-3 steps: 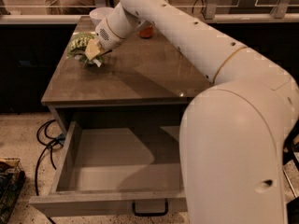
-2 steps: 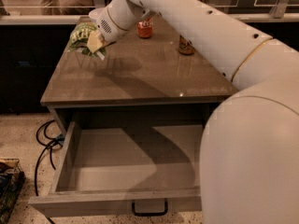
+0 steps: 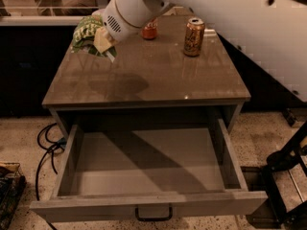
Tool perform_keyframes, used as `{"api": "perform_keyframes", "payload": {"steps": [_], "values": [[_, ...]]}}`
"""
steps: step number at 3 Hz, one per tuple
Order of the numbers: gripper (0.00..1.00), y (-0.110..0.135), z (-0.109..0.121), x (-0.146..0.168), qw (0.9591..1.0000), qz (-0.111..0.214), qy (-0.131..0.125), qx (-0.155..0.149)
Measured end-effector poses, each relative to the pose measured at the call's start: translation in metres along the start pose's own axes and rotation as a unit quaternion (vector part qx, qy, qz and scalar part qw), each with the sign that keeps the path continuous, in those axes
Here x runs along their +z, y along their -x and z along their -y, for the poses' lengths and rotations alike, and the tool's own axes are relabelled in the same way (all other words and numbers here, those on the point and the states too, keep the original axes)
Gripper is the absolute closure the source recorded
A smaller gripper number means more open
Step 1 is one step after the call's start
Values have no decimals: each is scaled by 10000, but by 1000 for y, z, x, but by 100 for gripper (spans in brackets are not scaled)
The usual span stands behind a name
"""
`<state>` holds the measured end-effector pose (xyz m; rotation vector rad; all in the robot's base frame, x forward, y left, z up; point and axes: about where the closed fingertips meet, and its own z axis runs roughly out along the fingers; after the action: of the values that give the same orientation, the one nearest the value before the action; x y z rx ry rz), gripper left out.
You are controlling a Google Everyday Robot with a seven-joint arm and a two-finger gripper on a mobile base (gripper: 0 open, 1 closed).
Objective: Place green jalapeno chip bag into top drawer
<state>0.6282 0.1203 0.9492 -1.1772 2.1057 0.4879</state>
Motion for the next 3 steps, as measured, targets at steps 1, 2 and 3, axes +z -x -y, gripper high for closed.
{"api": "perform_keyframes", "payload": {"steps": [1,2,3], "values": [[100,-34,-36,-36,9999,-7,130,9],[100,-61,-53,-49,9993,-34,377,24],[100,-105,-85,-59,9959,-212,868,-112]]}}
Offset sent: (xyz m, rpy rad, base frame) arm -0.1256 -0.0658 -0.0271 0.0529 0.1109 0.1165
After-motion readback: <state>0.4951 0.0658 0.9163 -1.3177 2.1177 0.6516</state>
